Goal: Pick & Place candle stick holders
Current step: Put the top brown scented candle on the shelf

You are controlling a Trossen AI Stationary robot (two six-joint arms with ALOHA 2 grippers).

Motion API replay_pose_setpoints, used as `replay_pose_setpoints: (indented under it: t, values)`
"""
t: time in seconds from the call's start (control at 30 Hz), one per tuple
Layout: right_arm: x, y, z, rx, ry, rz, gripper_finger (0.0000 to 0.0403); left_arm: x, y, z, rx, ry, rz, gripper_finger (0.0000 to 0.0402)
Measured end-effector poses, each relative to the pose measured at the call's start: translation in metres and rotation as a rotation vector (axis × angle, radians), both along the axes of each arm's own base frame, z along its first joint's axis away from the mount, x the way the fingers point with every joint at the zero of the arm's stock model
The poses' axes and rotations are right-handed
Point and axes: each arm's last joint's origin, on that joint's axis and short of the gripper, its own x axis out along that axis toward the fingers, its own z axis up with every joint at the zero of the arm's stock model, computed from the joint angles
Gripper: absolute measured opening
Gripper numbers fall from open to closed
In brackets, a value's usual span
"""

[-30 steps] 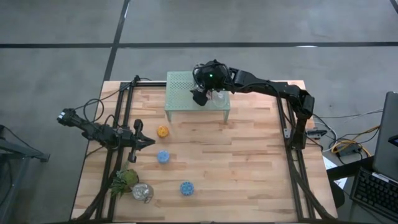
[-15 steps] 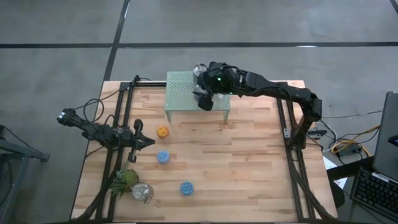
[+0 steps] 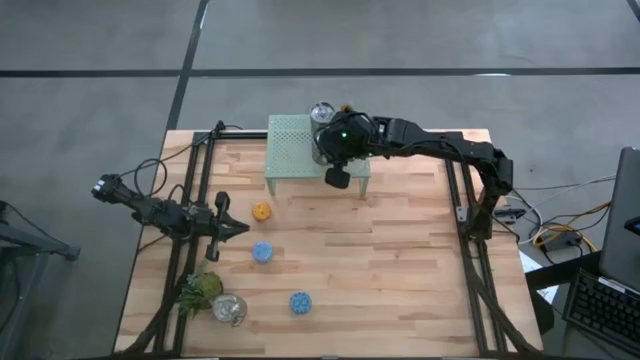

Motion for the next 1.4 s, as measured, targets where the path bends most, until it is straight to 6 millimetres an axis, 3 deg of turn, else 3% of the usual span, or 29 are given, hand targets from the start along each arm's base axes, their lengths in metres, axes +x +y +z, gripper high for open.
replay_pose_setpoints:
  t: [0.23,0.4,1.4]
  values:
    - [0.009,0.0,-0.022,-0.003,0.101,0.003,0.0008,0.0,0.0,0.0,0.0,0.0,0.0,0.003]
    - [0.004,-0.003,-0.028,-0.079,0.201,-0.063,0.0008,0.0,0.0,0.0,0.0,0.0,0.0,0.003]
    - [0.01,-0.01,-0.028,-0.17,0.163,-0.06,0.0008,0.0,0.0,0.0,0.0,0.0,0.0,0.003]
